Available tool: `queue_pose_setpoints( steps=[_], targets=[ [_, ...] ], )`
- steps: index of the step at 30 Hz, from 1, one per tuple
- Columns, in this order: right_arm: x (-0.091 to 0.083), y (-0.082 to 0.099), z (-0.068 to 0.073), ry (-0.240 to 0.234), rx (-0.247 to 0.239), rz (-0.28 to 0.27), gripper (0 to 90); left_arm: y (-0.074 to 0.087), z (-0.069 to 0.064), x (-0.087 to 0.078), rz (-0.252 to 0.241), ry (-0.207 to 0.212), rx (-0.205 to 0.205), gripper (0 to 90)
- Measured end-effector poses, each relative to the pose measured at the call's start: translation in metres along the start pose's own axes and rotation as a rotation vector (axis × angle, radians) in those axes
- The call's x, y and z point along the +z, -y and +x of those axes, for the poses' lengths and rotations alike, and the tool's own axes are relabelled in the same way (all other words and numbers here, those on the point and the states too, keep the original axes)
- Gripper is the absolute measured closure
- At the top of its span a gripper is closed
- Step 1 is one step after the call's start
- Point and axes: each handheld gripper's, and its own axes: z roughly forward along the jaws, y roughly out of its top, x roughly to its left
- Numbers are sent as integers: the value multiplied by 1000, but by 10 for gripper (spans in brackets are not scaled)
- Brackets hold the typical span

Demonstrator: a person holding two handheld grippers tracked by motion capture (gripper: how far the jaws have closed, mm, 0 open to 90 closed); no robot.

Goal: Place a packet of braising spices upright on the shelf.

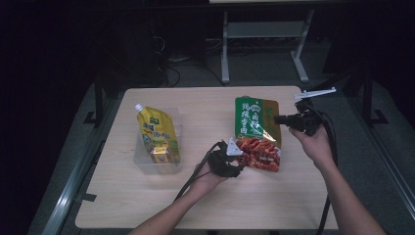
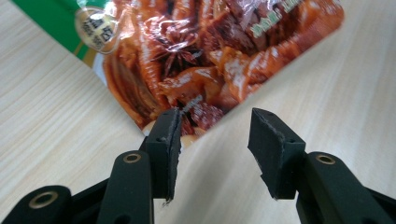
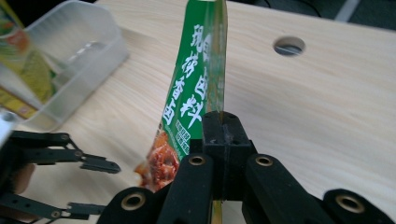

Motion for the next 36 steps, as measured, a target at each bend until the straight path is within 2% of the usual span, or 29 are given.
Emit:
queue_pose_setpoints(
  steps=[4,8,10,16,20,30,33,36],
  targets=[
    [-4,-11,17,-12,-39,-9,900,4,-2,-10,-8,-4,17,516],
    [-7,-21,33,-20,-79,-14,900,9,-5,-16,-15,1,11,506],
    [-7,-26,39,-17,-98,-19,900,11,-5,-19,-19,-2,19,502],
    [-6,-38,53,-24,-133,-28,900,18,-4,-26,-37,-4,8,486],
    [-2,-45,59,-34,-133,-26,900,21,-3,-31,-44,1,1,478],
    [4,-68,76,-44,-154,-45,900,32,-8,-43,-52,11,19,441],
    [6,-77,82,-60,-156,-55,900,36,-8,-47,-61,17,12,440],
    [10,-86,91,-79,-173,-65,900,42,-9,-52,-46,17,18,437]
  ],
)
